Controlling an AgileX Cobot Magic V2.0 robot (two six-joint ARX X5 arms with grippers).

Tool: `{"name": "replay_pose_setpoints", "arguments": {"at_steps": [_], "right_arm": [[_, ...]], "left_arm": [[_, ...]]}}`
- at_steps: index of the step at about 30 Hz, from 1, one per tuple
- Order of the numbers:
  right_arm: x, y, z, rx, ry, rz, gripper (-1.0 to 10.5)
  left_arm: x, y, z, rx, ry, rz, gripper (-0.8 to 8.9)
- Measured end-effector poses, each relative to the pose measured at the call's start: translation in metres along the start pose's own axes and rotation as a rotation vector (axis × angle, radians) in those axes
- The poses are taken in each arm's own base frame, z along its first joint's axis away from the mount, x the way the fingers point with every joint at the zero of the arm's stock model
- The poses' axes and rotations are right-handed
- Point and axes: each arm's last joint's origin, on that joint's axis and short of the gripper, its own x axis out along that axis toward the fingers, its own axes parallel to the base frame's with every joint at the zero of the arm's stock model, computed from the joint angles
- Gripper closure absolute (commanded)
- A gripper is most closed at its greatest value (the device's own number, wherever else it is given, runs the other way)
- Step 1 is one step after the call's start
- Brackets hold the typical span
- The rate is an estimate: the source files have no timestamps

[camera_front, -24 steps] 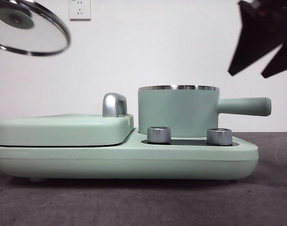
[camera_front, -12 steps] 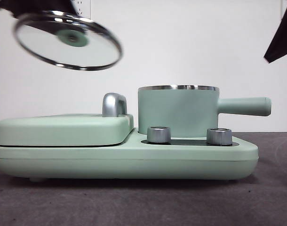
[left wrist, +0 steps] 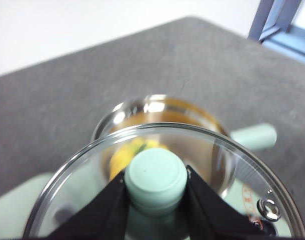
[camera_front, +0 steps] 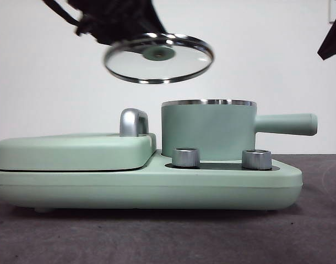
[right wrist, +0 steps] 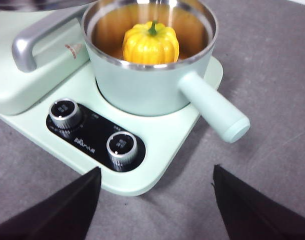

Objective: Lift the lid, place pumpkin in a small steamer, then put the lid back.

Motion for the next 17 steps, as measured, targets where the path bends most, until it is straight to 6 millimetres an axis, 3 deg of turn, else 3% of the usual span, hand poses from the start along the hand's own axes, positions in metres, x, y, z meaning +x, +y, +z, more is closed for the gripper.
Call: {"name": "replay_pose_setpoints", "arguments": {"at_steps": [8,17], "right_arm": [[0.000,0.000,0.000,0.003,0.005,0.000,6.0],[0.000,0.000,0.000,0.003,0.005,0.000,6.0]], "left_arm": [[0.042,-0.005,-0.014,0.030,-0.015,0.021,8.02],[0.069,-0.008,-0.001,0.113,-0.084,0.022,8.03]]}}
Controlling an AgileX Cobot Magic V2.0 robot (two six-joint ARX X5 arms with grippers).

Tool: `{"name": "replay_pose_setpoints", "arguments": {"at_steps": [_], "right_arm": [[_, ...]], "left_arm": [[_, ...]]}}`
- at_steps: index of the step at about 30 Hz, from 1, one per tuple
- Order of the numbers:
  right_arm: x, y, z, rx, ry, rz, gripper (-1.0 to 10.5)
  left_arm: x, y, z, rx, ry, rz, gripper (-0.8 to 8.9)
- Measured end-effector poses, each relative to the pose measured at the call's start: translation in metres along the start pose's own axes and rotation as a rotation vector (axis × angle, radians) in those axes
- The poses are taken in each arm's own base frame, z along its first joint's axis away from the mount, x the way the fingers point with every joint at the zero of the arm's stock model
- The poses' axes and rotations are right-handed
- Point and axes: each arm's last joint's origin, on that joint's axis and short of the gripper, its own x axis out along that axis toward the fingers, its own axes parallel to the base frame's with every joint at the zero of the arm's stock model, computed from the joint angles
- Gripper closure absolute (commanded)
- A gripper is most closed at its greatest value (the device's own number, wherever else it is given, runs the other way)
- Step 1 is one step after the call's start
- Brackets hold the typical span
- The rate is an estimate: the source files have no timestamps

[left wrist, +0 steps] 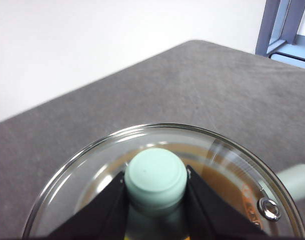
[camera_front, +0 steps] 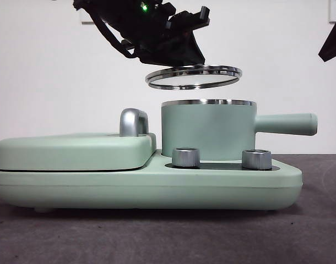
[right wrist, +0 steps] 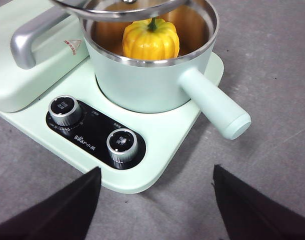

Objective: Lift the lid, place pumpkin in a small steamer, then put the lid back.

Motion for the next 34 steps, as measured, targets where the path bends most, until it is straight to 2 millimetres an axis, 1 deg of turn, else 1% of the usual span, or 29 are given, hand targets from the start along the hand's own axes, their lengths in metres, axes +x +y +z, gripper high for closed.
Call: {"name": "replay_pose_setpoints", "arguments": {"at_steps": [4,13,19,28,34], "right_arm": [[0.000,0.000,0.000,0.000,0.000,0.000,6.0],[0.000,0.000,0.000,0.000,0.000,-0.002,6.0],[0.000,0.000,0.000,0.000,0.000,-0.003,6.0],[0.000,0.000,0.000,0.000,0.000,-0.003,6.0],[0.000,0.000,0.000,0.000,0.000,-0.003,6.0]], "left_arm": [[0.010,-0.002,-0.003,0.022,0.012,-0.007,8.03],[0.022,-0.006,-0.014,0.063,0.016,-0.039,8.03],[0.025,-0.006,-0.018,0.073,0.027,-0.062,8.03],[0.026,-0.006,-0.012,0.095,-0.034,-0.064,8.03],[0.032,-0.007,-0.020,0.094,-0.011,-0.066,8.03]]}}
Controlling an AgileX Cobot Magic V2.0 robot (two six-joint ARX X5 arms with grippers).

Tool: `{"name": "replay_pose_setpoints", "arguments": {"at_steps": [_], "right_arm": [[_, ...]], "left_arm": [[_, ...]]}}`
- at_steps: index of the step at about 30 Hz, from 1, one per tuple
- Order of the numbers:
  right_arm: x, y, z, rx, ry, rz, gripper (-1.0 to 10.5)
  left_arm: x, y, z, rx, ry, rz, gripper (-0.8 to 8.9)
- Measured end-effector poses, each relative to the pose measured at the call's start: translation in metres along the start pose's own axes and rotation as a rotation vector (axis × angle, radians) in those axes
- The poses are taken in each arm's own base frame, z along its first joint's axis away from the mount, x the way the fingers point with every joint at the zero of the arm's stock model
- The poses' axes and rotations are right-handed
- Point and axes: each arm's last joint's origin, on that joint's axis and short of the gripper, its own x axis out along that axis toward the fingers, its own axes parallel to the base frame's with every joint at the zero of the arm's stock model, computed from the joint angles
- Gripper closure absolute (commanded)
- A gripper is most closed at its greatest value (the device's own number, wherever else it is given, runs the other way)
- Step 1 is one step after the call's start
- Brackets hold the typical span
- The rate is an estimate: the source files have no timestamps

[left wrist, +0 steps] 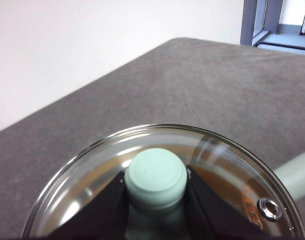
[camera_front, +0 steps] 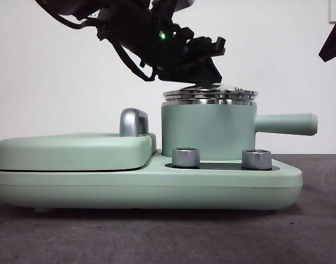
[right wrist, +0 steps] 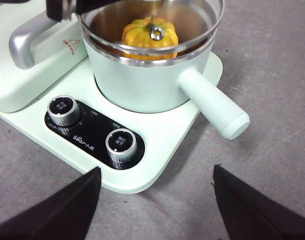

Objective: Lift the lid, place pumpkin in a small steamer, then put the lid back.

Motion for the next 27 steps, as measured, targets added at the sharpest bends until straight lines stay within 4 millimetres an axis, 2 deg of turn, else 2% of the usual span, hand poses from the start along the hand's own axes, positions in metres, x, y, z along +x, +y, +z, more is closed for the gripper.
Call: {"name": "replay_pose_setpoints", "arguments": {"at_steps": [27], "right_arm": [[0.0000,0.0000,0.0000,0.000,0.000,0.000,6.0]], "left_arm": [[0.0043,0.0000,-0.0061,0.022,0.018,0.024,8.03]]}}
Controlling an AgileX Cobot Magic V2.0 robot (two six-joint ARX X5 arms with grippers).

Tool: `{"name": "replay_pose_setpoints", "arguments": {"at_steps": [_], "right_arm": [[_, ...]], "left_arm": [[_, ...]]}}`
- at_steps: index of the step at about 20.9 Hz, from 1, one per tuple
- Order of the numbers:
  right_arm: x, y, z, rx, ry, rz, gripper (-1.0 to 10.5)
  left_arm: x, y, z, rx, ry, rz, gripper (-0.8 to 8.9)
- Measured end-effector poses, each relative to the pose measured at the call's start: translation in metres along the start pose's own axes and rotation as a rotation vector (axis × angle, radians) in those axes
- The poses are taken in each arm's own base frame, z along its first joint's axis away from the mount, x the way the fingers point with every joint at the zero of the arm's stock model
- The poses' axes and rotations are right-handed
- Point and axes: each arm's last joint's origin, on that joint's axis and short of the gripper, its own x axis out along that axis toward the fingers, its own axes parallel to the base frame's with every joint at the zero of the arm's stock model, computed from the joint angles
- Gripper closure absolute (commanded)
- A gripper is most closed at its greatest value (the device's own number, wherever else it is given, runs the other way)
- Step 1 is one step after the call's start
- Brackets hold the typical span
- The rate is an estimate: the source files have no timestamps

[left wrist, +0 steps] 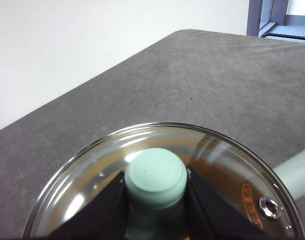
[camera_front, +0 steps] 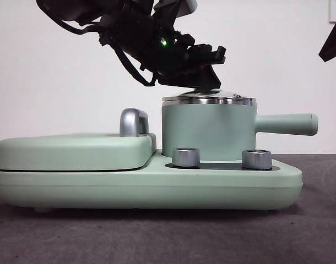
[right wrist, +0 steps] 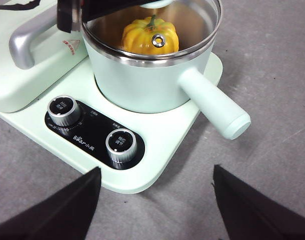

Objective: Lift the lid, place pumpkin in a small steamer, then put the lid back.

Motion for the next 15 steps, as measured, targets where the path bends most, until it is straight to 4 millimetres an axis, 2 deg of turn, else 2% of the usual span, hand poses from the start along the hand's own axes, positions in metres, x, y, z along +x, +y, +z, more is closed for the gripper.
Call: {"name": "replay_pose_setpoints", "arguments": {"at_steps": [15], "right_arm": [[0.0000,0.0000,0.0000,0.000,0.000,0.000,6.0]], "left_arm": [[0.0017,-0.0010,0.0071,0.001,0.056,0.013,8.03]]}}
